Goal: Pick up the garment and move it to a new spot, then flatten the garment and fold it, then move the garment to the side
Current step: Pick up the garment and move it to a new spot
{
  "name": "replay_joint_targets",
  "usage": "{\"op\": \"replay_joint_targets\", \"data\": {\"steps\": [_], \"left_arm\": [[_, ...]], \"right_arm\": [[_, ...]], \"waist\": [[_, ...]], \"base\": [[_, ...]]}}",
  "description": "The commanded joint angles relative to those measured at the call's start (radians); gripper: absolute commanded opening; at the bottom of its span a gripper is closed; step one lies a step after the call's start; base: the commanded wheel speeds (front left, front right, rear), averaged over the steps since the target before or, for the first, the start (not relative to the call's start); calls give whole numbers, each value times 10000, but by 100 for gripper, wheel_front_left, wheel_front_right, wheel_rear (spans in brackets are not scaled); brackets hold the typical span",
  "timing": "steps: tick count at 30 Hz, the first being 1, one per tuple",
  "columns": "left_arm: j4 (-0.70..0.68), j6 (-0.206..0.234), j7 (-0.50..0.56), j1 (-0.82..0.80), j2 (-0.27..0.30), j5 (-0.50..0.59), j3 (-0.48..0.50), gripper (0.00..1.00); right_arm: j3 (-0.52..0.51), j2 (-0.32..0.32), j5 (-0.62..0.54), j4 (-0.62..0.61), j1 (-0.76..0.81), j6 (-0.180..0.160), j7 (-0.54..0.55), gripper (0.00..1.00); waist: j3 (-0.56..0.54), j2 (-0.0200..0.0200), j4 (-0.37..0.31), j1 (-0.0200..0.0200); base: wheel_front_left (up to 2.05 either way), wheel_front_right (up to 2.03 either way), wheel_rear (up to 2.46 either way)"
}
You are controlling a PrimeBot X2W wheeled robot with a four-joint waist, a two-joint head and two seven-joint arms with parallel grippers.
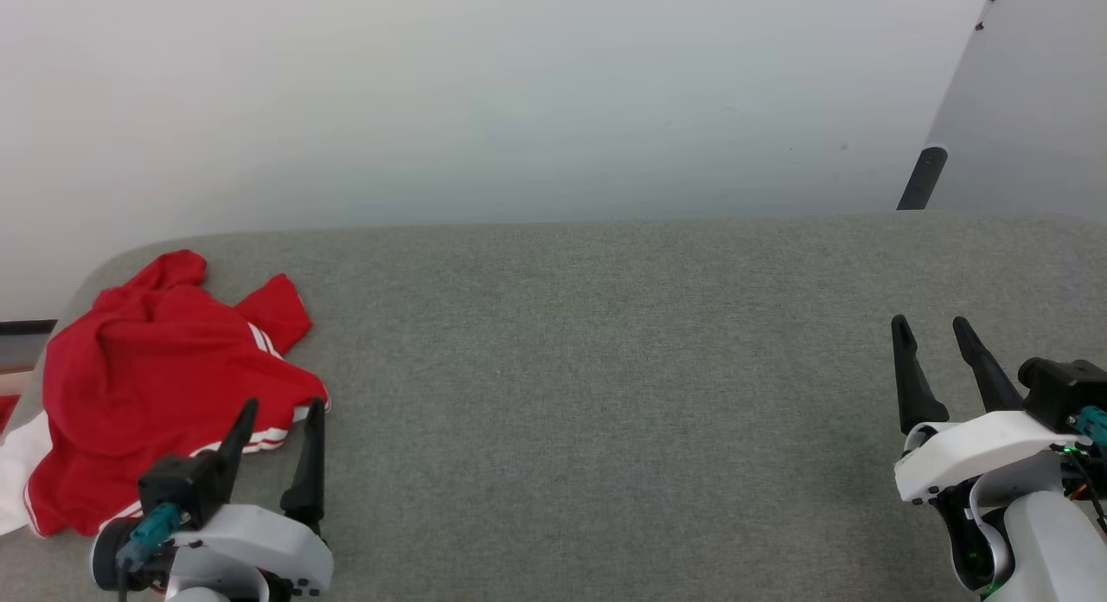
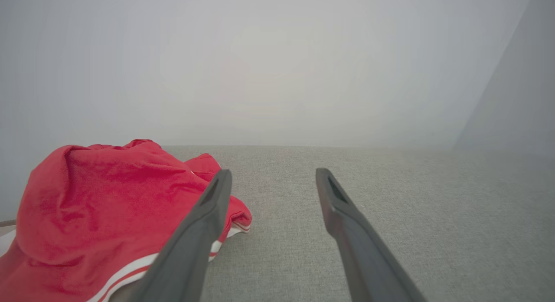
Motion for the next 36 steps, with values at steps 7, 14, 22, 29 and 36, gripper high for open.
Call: {"op": "replay_joint_targets", "data": {"steps": [7, 14, 22, 29, 36], "left_arm": [[50, -54, -185, -131, 94, 563, 34, 100], [213, -95, -300, -195, 80, 791, 86, 100], [310, -122, -302, -184, 117, 689, 68, 100], [340, -112, -302, -186, 85, 631, 69, 100], [295, -108, -302, -220, 3, 678, 69, 100]], "right_arm": [[-30, -29, -533, 50, -7, 7, -188, 100], [-178, 43, -879, 127, -98, 7, -326, 100], [-316, 115, -805, 97, -37, 7, -328, 100], [-324, 159, -702, 81, 112, 7, -328, 100], [-139, 134, -547, 68, 228, 7, -327, 100]], "waist": [[-34, -1, -27, 0], [-61, -1, -16, 0], [-74, -1, -16, 0], [-102, -1, 61, 0], [-124, -1, 868, 0]], "base": [[0, 0, 0], [0, 0, 0], [0, 0, 0], [0, 0, 0], [0, 0, 0]]}}
